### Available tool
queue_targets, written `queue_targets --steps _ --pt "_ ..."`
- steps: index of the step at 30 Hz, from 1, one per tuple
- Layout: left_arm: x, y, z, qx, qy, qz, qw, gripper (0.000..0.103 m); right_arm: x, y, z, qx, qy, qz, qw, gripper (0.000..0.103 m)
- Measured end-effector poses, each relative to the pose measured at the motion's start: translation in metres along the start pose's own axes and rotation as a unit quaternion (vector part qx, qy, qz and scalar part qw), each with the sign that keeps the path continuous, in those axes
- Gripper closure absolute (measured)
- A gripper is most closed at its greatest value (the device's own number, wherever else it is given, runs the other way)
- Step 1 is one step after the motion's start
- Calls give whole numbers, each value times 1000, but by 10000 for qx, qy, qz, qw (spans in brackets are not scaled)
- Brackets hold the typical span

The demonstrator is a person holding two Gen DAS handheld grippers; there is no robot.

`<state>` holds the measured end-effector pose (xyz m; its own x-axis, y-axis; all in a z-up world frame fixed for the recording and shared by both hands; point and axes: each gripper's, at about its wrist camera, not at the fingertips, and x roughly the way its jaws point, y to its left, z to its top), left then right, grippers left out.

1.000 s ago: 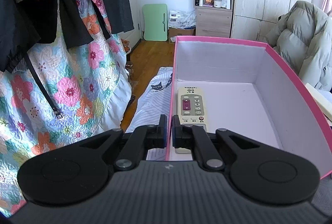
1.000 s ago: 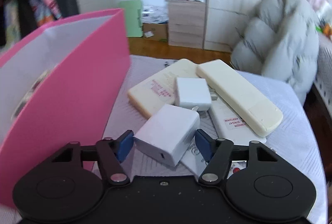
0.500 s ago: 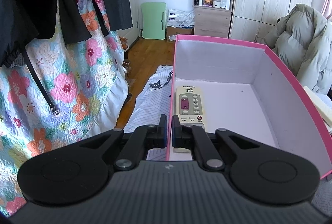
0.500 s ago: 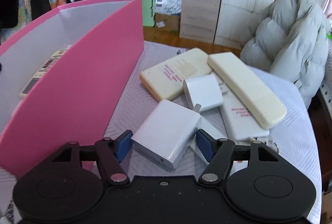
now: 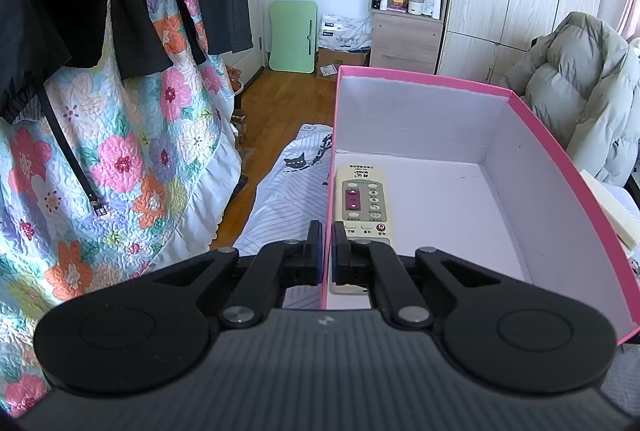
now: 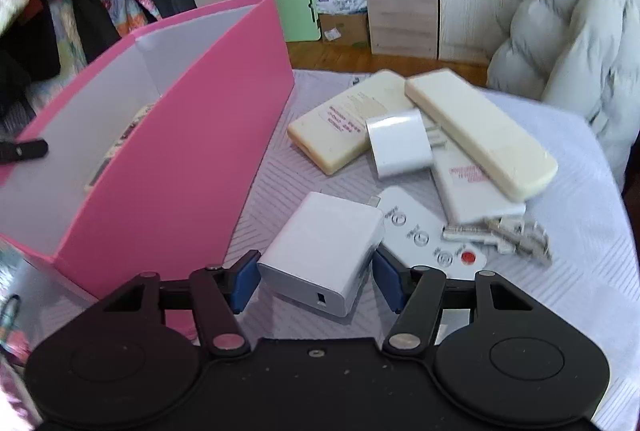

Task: Organize rigid objects
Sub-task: 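Grasp the white wall charger with the right tool and lift it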

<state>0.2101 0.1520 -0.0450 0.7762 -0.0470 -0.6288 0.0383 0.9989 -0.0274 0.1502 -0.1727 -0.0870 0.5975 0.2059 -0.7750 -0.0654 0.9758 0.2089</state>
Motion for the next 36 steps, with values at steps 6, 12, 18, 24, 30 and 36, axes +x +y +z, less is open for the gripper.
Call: queue_targets --steps 6,12,18,24,30,36 --pt "1 1 1 -5 -1 12 10000 100 6 18 2 -408 507 -314 9974 37" --pt "1 1 -1 -26 9 -4 10000 100 14 12 14 16 421 -310 9986 27" --pt "0 0 -1 -31 -5 -17 10000 100 5 18 3 -340 90 -511 9981 46" --pt "0 0 0 -29 -25 -17 10000 100 -29 14 9 -241 -413 -353 9982 48" --pt "-2 -1 -1 -77 -19 -44 10000 100 -58 22 27 -247 -953 -201 9949 49" --pt "-3 0 0 -66 -23 -57 10000 100 -92 41 53 -304 -1464 614 9869 49"
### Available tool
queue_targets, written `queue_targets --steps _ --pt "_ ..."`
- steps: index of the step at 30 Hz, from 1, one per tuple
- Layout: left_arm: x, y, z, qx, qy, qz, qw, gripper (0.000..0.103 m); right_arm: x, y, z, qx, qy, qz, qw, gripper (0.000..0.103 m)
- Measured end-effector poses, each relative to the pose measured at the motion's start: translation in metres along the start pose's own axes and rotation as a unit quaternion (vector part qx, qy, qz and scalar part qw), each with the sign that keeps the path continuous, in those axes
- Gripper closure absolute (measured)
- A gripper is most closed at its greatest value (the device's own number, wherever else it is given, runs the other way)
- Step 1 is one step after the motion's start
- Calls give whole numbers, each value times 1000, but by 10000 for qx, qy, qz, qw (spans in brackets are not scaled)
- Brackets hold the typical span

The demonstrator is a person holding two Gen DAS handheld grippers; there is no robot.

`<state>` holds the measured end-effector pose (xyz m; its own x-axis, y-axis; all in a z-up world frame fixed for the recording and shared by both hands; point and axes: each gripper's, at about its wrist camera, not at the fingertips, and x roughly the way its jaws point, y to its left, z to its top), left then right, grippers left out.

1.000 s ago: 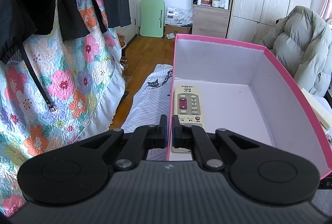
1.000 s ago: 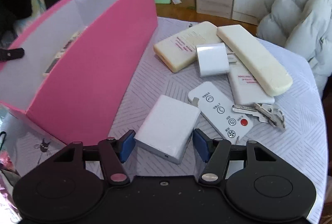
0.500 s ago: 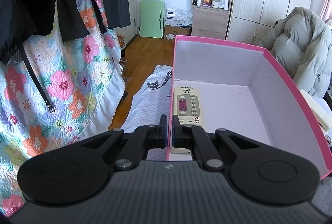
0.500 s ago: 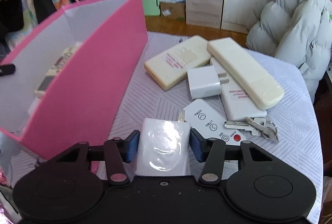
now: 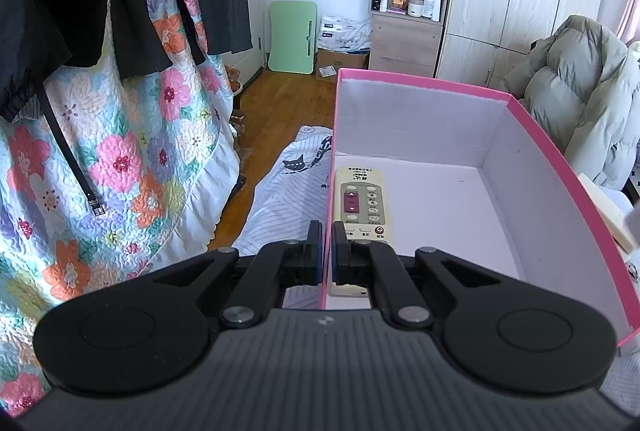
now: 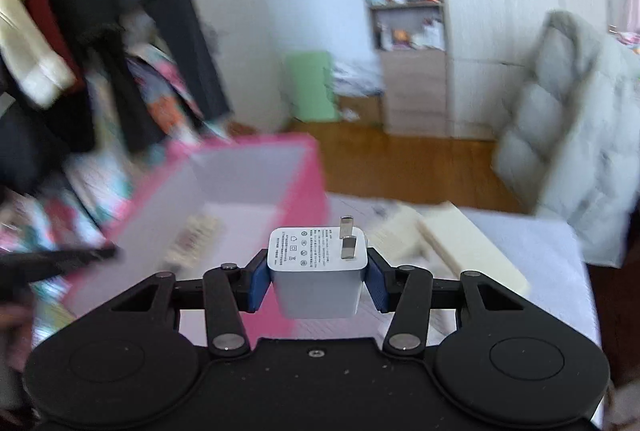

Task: Organize rigid objects
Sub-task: 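Grasp the white wall charger with the right tool and lift it, then lower the white charger into the pink box and open the right tool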

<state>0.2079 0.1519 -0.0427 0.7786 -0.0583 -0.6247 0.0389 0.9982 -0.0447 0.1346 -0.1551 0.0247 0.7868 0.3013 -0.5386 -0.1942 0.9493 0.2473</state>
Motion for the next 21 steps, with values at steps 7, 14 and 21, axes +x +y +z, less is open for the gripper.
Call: queue_targets --steps 7,14,21 --pt "1 7 3 -67 -76 -88 9999 100 44 42 33 -486 888 1072 9891 49" --pt "2 11 5 -139 -32 -172 9998 100 126 67 13 -221 2563 1422 9558 49" --pt "4 14 7 -77 -4 -249 9997 100 153 81 -4 -205 3328 1596 9292 49"
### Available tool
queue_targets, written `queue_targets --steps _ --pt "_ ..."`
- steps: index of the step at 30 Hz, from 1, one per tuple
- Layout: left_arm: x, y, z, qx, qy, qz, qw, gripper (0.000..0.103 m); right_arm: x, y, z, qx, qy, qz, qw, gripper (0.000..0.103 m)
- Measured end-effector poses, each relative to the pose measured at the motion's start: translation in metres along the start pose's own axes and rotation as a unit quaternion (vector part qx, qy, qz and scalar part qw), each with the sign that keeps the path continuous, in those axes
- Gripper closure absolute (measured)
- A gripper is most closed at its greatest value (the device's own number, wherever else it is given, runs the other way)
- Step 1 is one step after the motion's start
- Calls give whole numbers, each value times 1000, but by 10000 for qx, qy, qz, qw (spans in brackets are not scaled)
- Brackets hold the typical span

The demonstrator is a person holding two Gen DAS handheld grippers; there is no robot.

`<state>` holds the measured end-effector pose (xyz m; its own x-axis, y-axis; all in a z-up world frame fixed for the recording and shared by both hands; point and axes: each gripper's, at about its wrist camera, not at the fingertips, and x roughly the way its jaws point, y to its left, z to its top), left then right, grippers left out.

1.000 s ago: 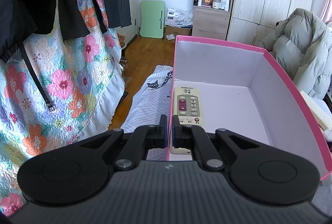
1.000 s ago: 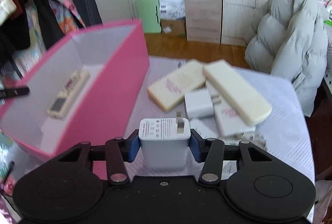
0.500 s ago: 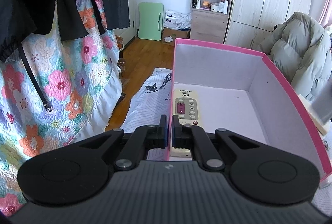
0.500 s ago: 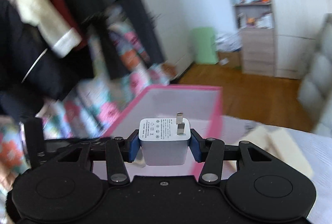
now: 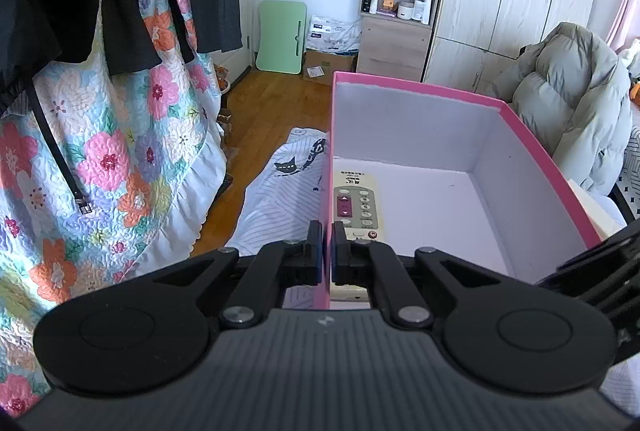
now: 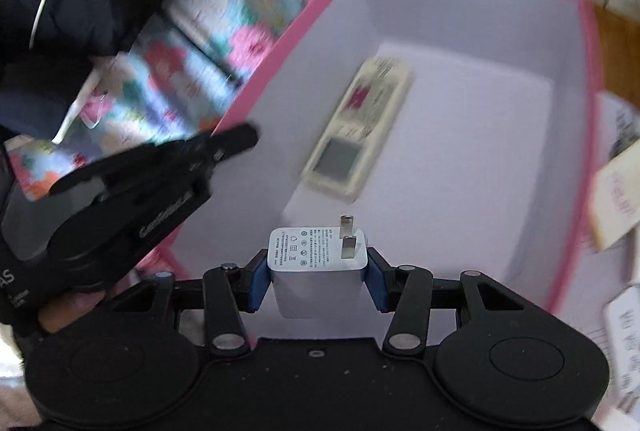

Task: Organize rigid objects
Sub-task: 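Lower the white charger into the pink box and open the right tool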

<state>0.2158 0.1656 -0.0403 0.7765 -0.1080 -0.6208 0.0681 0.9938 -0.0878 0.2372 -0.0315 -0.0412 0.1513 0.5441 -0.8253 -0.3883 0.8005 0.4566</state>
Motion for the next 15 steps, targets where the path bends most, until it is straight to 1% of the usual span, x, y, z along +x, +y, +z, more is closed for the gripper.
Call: queue_targets --steps 2,4,6,8,9,11,14,15 --pt "0 0 -1 -29 -25 -17 10000 100 8 -1 5 108 155 -7 9998 49" --pt "1 1 -1 -76 -20 -36 10000 100 18 -6 11 432 287 155 9985 49" --pt "1 4 0 -165 10 -75 9998 100 32 -16 15 951 452 290 9940 49" --pt "1 6 -1 -181 17 -90 9998 99 42 -28 17 1505 488 425 9865 47" --pt "1 6 -1 -186 18 -96 9998 100 44 -32 16 1695 442 516 9832 47" --pt "2 7 -1 -159 12 -73 9998 100 41 -37 13 1850 361 724 9794 45" --pt "3 7 -2 -123 0 -58 9999 100 19 -35 1 1794 -2 1226 9761 45" --pt "3 7 -2 -114 2 -47 9999 100 11 -34 -2 1731 -121 1280 9765 45"
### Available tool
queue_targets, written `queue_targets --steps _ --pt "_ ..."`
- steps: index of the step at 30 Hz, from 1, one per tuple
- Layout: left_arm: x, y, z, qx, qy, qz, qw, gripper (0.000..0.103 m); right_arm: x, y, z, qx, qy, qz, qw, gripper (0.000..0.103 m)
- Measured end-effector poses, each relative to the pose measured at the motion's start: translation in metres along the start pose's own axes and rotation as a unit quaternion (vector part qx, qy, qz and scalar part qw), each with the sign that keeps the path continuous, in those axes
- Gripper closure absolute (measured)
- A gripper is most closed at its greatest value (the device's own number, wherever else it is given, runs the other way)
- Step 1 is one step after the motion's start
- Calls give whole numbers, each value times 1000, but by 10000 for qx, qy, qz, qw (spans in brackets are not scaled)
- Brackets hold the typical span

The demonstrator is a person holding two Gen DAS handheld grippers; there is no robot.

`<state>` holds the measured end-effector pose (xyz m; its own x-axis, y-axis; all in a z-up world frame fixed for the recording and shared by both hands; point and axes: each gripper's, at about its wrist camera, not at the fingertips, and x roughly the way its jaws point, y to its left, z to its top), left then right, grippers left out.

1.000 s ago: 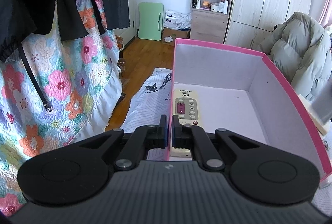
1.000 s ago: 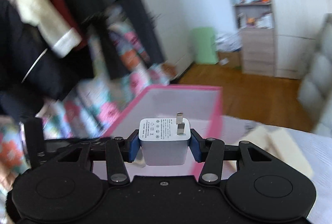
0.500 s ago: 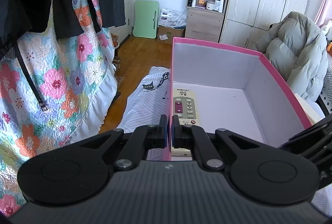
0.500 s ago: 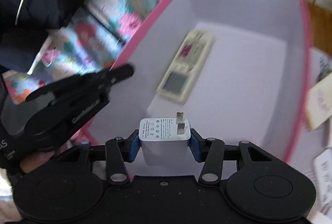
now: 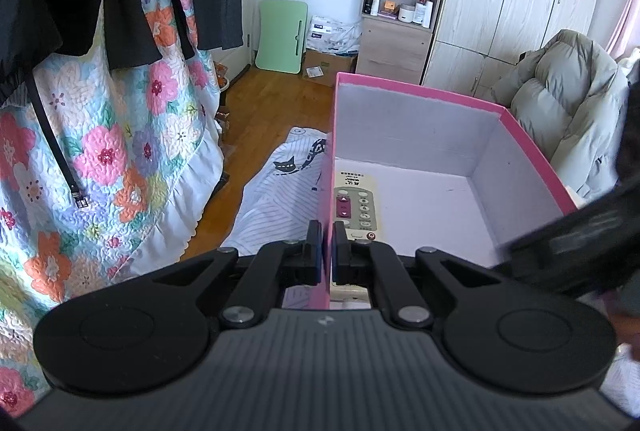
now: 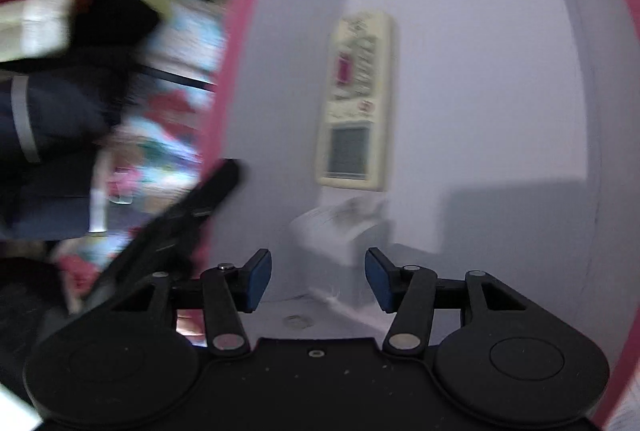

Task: Organize rigid objects
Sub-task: 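Lower the white charger into the pink box and open the right tool, then return the right tool to the pile and grasp another white charger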

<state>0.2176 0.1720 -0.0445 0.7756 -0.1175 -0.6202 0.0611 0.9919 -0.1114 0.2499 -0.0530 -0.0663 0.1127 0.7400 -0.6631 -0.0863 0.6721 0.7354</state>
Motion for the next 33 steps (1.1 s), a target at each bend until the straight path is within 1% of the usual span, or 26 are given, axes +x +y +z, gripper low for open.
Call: queue_targets --steps 2,3,4,6,8,10,11,13,14,15,16,18,19,21,24,25,26,29,31,32,33 --pt "1 0 0 -17 6 0 10000 100 -23 10 -13 -411 -371 28 9985 44" --pt "0 -2 0 -14 0 4 10000 100 -38 15 -22 -651 -628 -44 9959 42" --pt "0 -3 -1 -9 -9 19 10000 100 -51 19 -31 -861 -883 -153 9923 37" --pt "0 -4 -1 -13 -30 44 10000 100 -82 25 -51 -1270 -1464 -419 9801 34" --pt "-1 -5 -2 -41 -35 52 10000 100 -109 25 -67 -1444 -1912 -676 9685 33" --pt "-1 -4 -2 -101 -34 64 9999 100 -134 16 -85 -1523 -2417 -971 9534 30" --pt "-2 -4 -2 -125 -27 69 9999 99 -141 7 -85 -1564 -2598 -1159 9458 23" --pt "-2 -5 -1 -119 -11 90 9999 100 -153 -15 -99 -1652 -3021 -1758 9222 16" --pt "-1 -5 -1 -113 -9 104 9999 100 -156 -28 -104 -1596 -3134 -2066 9130 16" --pt "-1 -7 -1 -91 -12 129 9999 100 -158 -41 -107 -1488 -3142 -2418 9059 16" --pt "-2 -8 -1 -82 -15 154 9998 100 -158 -54 -110 -1373 -3059 -2716 9021 16" --pt "-2 -9 -1 -88 -16 182 9998 100 -159 -73 -115 -1193 -2857 -3071 8999 16" --pt "-2 -10 -1 -90 -14 195 9998 100 -159 -82 -119 -1102 -2798 -3172 8994 16" --pt "-3 -11 -1 -90 -12 230 9997 100 -158 -96 -128 -885 -2688 -3217 9036 16" --pt "-4 -11 0 -166 -6 240 9996 99 -150 -112 -135 -543 -2439 -3067 9184 16" --pt "-3 -11 0 -186 2 246 9995 99 -144 -114 -136 -496 -2339 -3069 9212 16" --pt "-4 -12 0 -157 8 263 9995 99 -140 -115 -138 -506 -2257 -3106 9220 16" --pt "-4 -14 0 -84 4 301 9995 100 -131 -116 -135 -676 -2147 -3338 9154 16" --pt "-5 -15 -1 -71 -14 326 9994 99 -126 -117 -135 -722 -2088 -3398 9142 16" --pt "-5 -15 -1 -82 -22 328 9994 99 -121 -120 -132 -724 -1999 -3394 9163 21" --pt "-5 -14 -1 -91 -30 319 9994 99 -116 -121 -128 -749 -1899 -3406 9178 30"
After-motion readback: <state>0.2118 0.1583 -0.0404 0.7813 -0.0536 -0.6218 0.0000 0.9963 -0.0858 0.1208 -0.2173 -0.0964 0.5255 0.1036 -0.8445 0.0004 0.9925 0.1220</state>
